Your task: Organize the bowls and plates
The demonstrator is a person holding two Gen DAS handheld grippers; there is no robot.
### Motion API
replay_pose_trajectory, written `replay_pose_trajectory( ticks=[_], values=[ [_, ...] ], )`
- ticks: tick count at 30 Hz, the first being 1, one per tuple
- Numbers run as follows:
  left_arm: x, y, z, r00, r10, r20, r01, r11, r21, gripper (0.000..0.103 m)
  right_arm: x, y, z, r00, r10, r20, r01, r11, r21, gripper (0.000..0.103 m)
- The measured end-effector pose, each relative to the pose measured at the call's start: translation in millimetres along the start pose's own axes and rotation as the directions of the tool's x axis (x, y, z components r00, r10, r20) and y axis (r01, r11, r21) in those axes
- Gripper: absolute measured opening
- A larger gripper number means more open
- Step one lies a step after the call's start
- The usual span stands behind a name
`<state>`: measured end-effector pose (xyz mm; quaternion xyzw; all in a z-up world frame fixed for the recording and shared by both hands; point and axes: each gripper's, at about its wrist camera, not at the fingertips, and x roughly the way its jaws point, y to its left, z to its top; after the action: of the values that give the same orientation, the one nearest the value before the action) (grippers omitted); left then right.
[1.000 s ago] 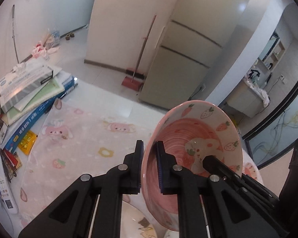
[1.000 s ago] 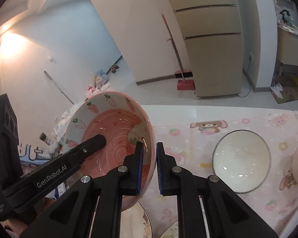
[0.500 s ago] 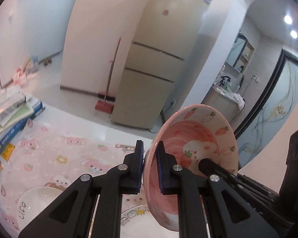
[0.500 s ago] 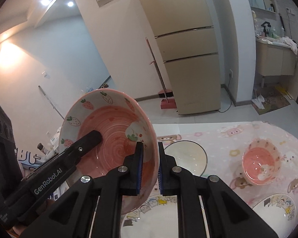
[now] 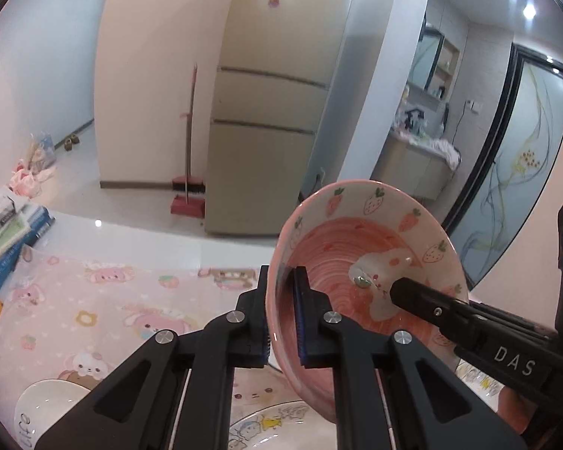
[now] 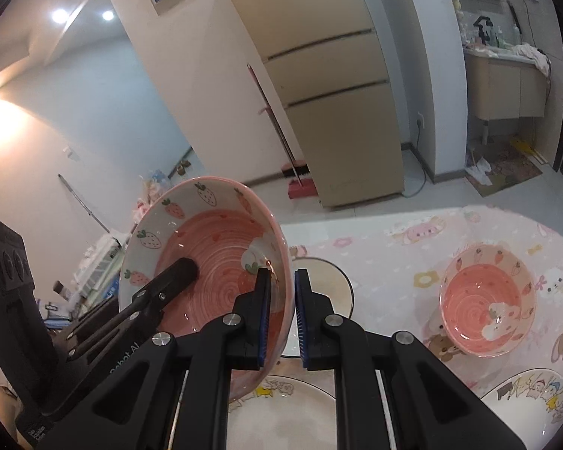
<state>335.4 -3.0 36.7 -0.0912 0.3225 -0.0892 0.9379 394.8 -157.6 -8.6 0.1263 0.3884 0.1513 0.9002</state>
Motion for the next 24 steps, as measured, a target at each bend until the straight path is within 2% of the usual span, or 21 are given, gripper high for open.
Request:
replay_pose_trajectory(
  ticks=[4, 13, 24],
  values=[
    [14.9, 3.8, -4.6, 1.000, 0.020, -0.024, -0.020, 1.000, 0.009, 0.008, 23.7, -2.0, -5.0, 0.999, -0.009, -0.040, 0.009, 1.000, -0.007, 0.014],
    [39.8, -10.9, -20.7, 0.999, 0.045, -0.008, -0.044, 0.995, 0.087, 0.008, 40.9, -20.0, -8.4, 0.999, -0.048, 0.014, 0.048, 0.999, -0.003, 0.014],
    [62.4, -11.7, -30.3, 0.995, 0.096, -0.030, -0.091, 0.988, 0.122, 0.009, 67.3, -25.2, -17.4, 0.995, -0.097, -0.013, 0.097, 0.995, -0.032, 0.014]
  ],
)
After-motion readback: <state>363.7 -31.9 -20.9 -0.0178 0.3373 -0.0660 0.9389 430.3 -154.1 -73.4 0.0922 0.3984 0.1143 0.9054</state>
